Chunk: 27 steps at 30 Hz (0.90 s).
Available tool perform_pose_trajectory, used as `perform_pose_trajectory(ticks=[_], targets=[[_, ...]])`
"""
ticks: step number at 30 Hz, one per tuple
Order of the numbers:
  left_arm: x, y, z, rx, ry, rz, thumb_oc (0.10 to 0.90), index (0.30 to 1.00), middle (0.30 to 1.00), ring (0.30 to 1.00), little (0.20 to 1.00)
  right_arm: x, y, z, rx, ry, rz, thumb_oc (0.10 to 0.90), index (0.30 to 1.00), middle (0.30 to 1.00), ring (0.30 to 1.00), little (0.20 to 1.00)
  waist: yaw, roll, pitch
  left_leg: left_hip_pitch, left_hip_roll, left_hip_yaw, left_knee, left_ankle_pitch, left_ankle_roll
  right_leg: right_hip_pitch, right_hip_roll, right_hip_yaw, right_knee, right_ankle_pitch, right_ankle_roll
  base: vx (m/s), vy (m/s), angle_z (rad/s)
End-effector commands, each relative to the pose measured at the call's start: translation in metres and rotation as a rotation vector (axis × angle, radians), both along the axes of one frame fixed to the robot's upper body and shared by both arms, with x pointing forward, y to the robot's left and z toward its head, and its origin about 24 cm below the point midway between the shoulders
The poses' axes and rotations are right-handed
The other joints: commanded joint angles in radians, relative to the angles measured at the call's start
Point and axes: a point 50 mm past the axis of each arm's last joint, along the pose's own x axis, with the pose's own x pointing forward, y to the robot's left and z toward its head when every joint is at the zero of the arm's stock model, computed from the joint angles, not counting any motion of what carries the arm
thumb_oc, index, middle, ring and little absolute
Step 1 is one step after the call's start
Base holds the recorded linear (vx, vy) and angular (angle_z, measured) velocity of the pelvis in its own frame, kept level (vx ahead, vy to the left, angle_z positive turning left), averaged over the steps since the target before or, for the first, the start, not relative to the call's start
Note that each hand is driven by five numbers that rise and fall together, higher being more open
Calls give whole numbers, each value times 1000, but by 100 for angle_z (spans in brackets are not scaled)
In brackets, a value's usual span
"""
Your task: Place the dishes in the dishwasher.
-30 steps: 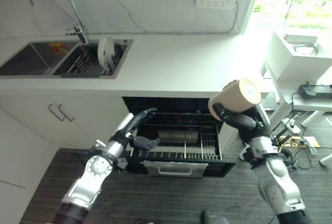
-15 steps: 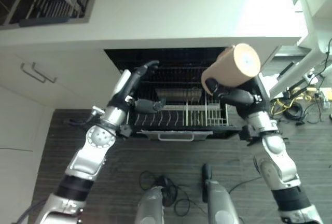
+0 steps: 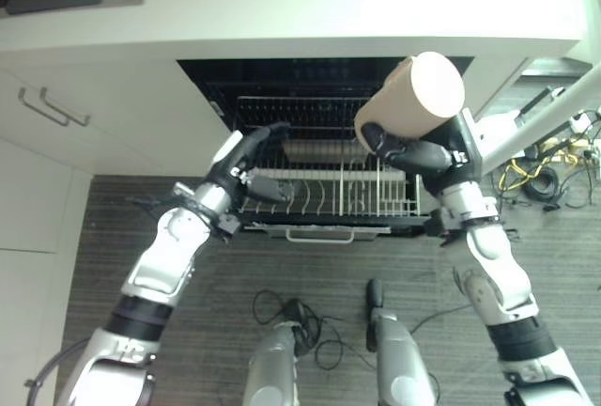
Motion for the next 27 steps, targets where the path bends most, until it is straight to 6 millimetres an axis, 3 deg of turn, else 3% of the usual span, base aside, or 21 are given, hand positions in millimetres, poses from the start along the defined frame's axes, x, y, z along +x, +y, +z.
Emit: perform_pose_trajectory(ticks=[1,4,6,12,14,18,21,24,27], targets=[[0,-4,34,110,-46,-114,800,900,900,900,900,-20,3,57,49,-312,57,400,300,300,300,300,-1,-10,-110,35,44,-114,-78,20,-61,26,-98,-24,90,-113,107,2,39,2],[3,-1,27,156,34,-128,800,900,900,900,900,-19,3,59,37,-314,62,400,300,300,300,300,-7,-8,-109,38,47,-108,-78,21,-63,28,-98,-22,90,-114,109,0,25,-1],[2,-4,13,160,231,-233,800,900,900,900,900,-18,2,60,27,-306,71,400,300,300,300,300,-16,-4,-113,48,49,-101,-78,20,-63,34,-96,-17,90,-114,111,26,39,-2],[-5,-6,-10,241,559,-380,800,900,900,900,900,-17,3,58,3,-284,93,400,300,300,300,300,-33,6,-125,63,57,-81,-78,16,-66,41,-90,-6,90,-117,113,38,46,-2],[-16,-13,-22,222,738,-524,800,900,900,900,900,-17,3,57,-12,-270,104,400,300,300,300,300,-43,9,-128,73,61,-69,-78,14,-68,44,-88,0,90,-117,113,46,55,-1],[-19,-19,-32,279,791,-544,800,900,900,900,900,-16,5,53,-22,-262,110,400,300,300,300,300,-51,14,-130,79,63,-59,-78,11,-66,46,-86,5,90,-118,112,13,25,-3],[-19,-7,-35,462,826,-497,800,900,900,900,900,-17,1,55,-27,-260,103,400,300,300,300,300,-53,13,-130,79,61,-60,-78,10,-65,47,-83,8,90,-121,111,0,0,0],[-28,-4,-41,543,929,-549,800,900,900,900,900,-19,-1,54,-33,-259,96,400,300,300,300,300,-49,13,-130,80,59,-62,-78,10,-64,51,-82,7,90,-122,111,9,-9,-3],[-54,-15,-57,625,1213,-737,800,900,900,900,900,-20,3,50,-33,-258,91,400,300,300,300,300,-45,12,-124,81,60,-63,-78,5,-62,52,-82,0,90,-123,109,-6,-33,-9]])
